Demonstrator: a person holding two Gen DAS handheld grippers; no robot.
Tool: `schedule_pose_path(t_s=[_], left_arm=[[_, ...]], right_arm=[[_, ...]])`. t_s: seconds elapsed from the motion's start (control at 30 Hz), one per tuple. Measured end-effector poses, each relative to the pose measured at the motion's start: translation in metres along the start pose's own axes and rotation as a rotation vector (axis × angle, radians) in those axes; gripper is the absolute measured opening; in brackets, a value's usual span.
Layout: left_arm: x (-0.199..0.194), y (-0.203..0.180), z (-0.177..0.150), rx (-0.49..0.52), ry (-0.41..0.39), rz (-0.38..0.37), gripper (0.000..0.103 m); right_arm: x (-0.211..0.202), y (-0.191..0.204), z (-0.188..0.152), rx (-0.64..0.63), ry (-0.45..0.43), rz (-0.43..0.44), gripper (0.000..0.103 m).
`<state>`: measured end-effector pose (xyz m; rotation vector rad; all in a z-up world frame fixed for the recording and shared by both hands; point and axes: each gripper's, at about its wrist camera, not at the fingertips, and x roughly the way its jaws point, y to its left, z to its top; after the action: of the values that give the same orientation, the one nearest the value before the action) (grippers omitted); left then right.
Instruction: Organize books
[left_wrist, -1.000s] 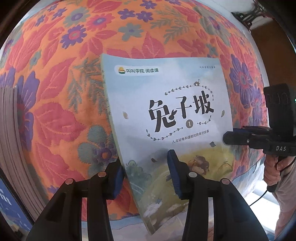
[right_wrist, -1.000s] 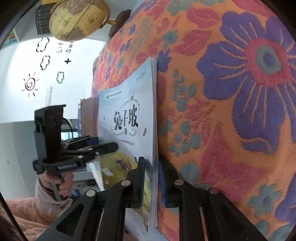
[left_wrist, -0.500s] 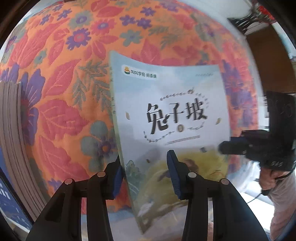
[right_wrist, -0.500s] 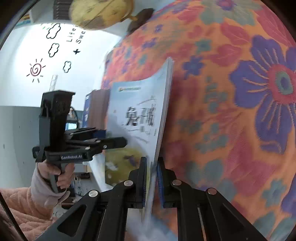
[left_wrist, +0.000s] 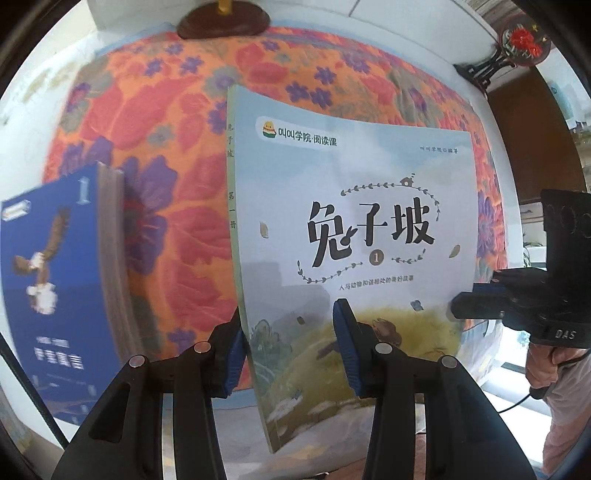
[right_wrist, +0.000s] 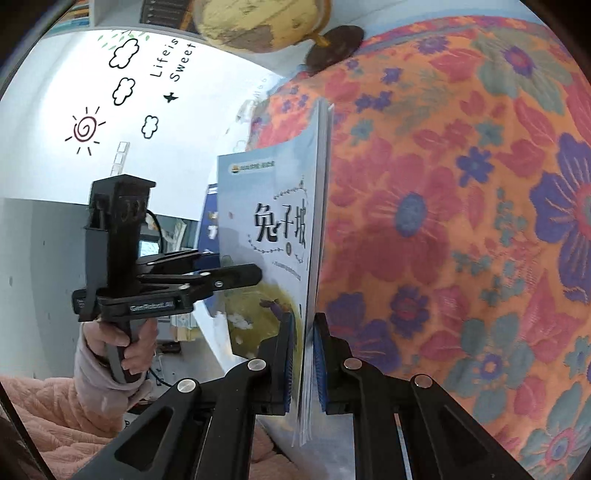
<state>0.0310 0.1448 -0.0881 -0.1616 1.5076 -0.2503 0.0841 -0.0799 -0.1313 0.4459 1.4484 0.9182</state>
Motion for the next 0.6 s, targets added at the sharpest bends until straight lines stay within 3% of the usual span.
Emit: schedule_pose_path(t_s=[0.3, 0.6], left_arm=[[-0.043, 0.035, 0.000, 0.002, -0.062, 0.007, 0.040], [-0.069, 0.092, -0.013, -0.028, -0.088, 0.005, 0.040]], right_arm=[[0.013, 0.047, 0.012, -0.040, 0.000, -0.018, 0.012], [0.054, 0.092, 0.018, -0.062, 0.030, -0.011, 0.012]])
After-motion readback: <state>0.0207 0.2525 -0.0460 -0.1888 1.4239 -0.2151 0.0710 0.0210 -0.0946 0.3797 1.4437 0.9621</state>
